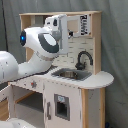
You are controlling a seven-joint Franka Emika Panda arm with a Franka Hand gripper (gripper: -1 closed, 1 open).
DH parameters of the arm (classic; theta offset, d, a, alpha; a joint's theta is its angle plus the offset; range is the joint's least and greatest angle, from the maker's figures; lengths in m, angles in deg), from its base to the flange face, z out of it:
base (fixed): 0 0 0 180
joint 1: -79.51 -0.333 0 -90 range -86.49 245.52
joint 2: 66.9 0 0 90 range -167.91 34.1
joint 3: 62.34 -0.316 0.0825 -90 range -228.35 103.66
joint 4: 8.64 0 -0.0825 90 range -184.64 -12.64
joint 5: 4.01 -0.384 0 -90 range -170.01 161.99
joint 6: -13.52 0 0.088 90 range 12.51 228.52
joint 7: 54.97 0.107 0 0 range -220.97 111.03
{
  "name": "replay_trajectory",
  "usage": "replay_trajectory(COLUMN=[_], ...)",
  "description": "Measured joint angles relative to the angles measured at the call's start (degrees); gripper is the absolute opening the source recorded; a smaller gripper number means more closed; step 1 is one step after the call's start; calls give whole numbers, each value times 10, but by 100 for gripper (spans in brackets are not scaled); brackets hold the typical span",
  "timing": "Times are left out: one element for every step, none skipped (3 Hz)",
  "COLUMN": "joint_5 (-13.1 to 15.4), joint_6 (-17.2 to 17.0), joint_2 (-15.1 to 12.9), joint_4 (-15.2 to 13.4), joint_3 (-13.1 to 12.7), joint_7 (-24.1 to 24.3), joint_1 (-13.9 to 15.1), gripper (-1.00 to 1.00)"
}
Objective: Play with the kitchen
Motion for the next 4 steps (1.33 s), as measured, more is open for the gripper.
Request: replay_trajectory(joint_5=[-1, -1, -1, -1], joint_6=[12, 15, 18, 18], joint_2=[-32, -75, -118, -158], joint_4=[32, 57, 92, 132], joint_3=[-39, -67, -81, -109], joint_7=[11, 27, 33, 46], joint_1=[-4, -4, -4, -3], gripper=[-100, -100, -100, -100])
